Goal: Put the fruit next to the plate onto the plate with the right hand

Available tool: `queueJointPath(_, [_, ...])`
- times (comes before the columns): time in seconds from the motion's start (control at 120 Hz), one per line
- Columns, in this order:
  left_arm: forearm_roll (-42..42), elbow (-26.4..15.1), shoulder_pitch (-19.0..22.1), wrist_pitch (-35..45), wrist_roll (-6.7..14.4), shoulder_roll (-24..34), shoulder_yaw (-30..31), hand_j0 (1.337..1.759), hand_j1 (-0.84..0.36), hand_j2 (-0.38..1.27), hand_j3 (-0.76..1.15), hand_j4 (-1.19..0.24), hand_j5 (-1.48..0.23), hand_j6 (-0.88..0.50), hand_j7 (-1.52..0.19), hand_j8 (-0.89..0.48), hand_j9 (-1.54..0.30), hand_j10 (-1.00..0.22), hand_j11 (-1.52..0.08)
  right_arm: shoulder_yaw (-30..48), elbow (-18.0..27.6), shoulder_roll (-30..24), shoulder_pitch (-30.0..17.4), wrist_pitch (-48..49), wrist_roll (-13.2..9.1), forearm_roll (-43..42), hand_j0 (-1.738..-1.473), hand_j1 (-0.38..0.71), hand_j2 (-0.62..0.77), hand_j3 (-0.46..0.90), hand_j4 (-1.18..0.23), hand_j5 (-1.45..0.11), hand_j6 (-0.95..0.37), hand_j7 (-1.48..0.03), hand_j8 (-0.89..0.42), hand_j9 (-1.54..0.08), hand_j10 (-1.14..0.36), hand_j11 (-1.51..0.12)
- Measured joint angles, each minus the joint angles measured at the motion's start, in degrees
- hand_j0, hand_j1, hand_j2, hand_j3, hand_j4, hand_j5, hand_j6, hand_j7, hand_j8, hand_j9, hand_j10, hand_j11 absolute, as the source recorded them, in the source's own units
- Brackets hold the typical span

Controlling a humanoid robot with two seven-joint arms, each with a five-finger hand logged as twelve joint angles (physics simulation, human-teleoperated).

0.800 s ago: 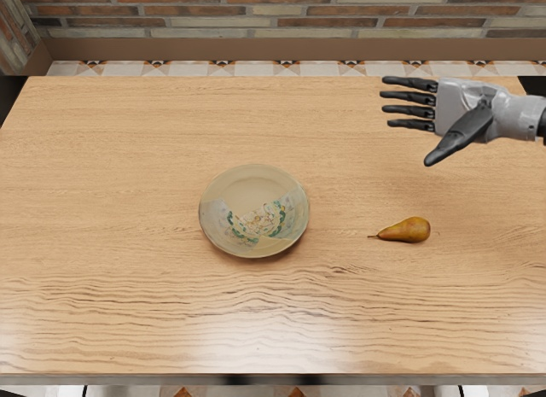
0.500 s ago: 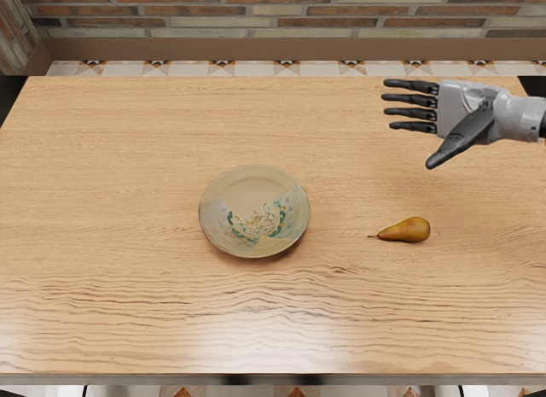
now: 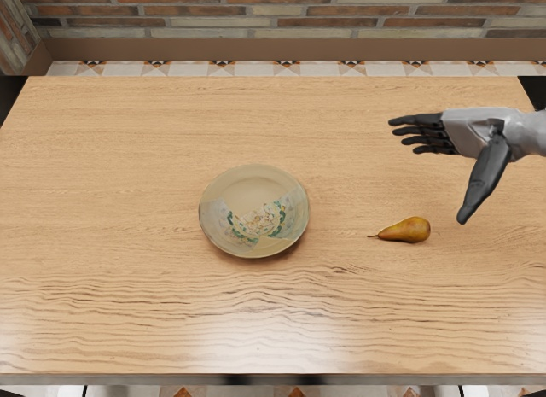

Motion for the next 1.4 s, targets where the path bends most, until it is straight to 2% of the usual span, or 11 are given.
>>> queueJointPath(0.225, [-0.02,0.00,0.03,0.00,0.00,0.00,0.00,1.658,0.32,0.00,0.00,-0.02,-0.03,-0.02,-0.03,-0.02,-0.03,-0.02,-0.03,-0.65,6.91,-1.30,-1.71,-7.83,0.00,-6.58,-1.658,-0.27,-0.01,0.00,-0.07,-0.08,-0.07,-0.08,-0.07,-0.08,-0.07,-0.08])
queueJointPath(0.717, [-0.01,0.00,-0.03,0.00,0.00,0.00,0.00,1.658,0.32,0.00,0.00,-0.02,-0.03,-0.02,-0.03,-0.02,-0.03,-0.02,-0.03,-0.77,15.01,-1.11,-10.22,-26.03,0.17,-17.62,-1.658,-0.09,-0.04,0.00,-0.22,-0.28,-0.23,-0.28,-0.22,-0.28,-0.22,-0.28])
queueJointPath(1.15, [-0.02,0.00,0.03,0.00,0.00,0.00,0.00,1.658,0.32,0.00,0.00,-0.02,-0.03,-0.02,-0.03,-0.02,-0.03,-0.02,-0.03,-0.87,16.42,2.05,-17.03,-36.32,0.26,-24.33,-1.658,0.02,-0.06,0.00,-0.32,-0.41,-0.32,-0.41,-0.32,-0.41,-0.32,-0.41])
queueJointPath(1.4, [-0.02,0.00,0.01,0.00,0.00,0.00,0.00,1.658,0.32,0.00,0.00,-0.02,-0.03,-0.02,-0.03,-0.02,-0.03,-0.02,-0.03,-1.80,16.39,2.77,-19.21,-40.02,0.25,-25.29,-1.658,0.07,-0.07,0.00,-0.36,-0.46,-0.36,-0.46,-0.36,-0.46,-0.36,-0.46])
